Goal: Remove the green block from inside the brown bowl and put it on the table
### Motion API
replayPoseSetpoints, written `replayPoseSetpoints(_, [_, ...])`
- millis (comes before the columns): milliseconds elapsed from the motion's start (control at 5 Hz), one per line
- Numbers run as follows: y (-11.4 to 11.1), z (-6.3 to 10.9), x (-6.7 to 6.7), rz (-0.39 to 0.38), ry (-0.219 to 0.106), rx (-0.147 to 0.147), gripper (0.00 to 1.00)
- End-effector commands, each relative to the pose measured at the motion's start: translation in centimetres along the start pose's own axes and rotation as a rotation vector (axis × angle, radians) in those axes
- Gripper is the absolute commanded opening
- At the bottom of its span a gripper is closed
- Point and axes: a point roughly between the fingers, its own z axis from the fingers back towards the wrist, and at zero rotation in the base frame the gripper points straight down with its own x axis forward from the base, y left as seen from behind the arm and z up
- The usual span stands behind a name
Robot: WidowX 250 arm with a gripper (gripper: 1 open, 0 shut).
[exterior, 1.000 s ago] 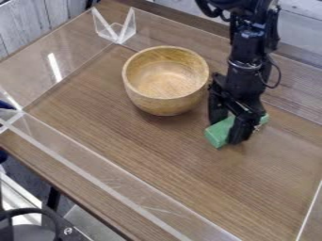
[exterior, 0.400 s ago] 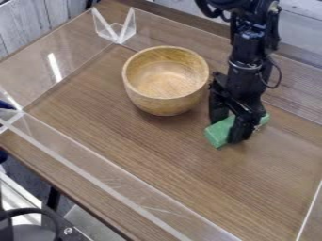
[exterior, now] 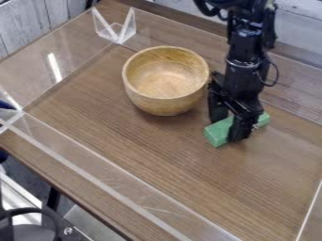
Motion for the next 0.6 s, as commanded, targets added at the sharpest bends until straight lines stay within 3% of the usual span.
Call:
replayPoseSetpoints(0, [0.1, 4.6, 0.2, -0.007, -0.121, 0.035, 1.0])
replayPoseSetpoints(200, [0.0, 9.1, -0.1, 0.033, -0.218, 0.086, 1.0])
replayPoseSetpoints(400, [-0.2, 12.5, -0.6, 0.093, -0.273, 0.109, 1.0])
